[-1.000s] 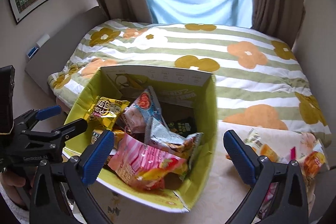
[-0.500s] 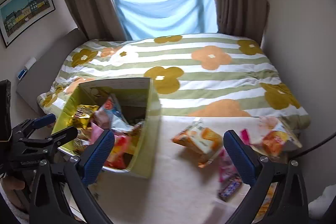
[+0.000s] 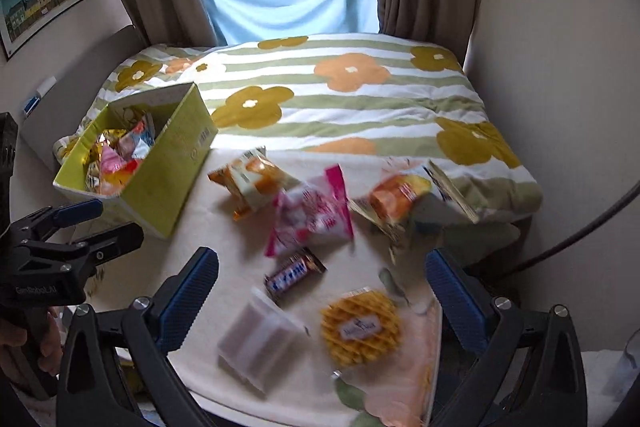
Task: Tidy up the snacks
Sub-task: 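Move both tools back toward the remaining snacks on the bed, then grasp the white packet with the left tool while the right tool grasps the waffle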
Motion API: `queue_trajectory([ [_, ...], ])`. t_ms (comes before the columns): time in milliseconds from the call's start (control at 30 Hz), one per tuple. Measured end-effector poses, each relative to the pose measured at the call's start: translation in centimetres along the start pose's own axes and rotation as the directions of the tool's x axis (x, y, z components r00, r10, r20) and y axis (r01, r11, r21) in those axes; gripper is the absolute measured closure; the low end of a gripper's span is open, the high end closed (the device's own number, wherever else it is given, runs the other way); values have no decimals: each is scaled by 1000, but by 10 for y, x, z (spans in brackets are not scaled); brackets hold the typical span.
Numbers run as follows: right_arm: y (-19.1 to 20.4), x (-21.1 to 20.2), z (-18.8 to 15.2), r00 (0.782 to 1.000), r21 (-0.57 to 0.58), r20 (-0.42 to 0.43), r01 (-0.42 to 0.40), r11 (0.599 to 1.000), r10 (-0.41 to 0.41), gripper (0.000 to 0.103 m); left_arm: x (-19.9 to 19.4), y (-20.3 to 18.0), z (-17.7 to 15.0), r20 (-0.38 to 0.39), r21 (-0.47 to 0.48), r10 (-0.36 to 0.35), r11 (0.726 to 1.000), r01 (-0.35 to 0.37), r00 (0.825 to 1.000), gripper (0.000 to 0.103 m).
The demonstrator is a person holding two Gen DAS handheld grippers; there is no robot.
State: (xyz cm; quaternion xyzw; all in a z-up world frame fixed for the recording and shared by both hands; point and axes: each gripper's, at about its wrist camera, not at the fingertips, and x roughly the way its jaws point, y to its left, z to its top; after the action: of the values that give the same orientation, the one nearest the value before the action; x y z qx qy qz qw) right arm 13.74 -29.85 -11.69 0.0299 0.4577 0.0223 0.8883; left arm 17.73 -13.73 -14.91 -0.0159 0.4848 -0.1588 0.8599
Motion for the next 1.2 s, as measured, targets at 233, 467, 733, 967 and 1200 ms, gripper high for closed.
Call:
queue_trajectory([
  [233, -34, 7, -38, 998, -52, -40, -56, 997, 54, 0, 33, -42, -45, -86, 43, 26, 999, -22, 996, 0],
  [467, -48, 33, -67, 993, -66, -88, -82, 994, 76, 0, 76, -60, -81, -141, 116, 55, 992, -39, 988, 1],
  [733, -47, 74, -89, 986, -123, -150, -92, 988, 73, 0, 116, -58, -102, -170, 139, 98, 988, -75, 981, 15],
  [967, -43, 94, -94, 984, -178, -161, -98, 979, 69, 0, 131, -54, -110, -166, 134, 120, 986, -98, 979, 27],
  [1200, -39, 109, -93, 981, -218, -179, -120, 969, 81, 0, 128, -58, -114, -134, 153, 119, 983, -99, 984, 39],
])
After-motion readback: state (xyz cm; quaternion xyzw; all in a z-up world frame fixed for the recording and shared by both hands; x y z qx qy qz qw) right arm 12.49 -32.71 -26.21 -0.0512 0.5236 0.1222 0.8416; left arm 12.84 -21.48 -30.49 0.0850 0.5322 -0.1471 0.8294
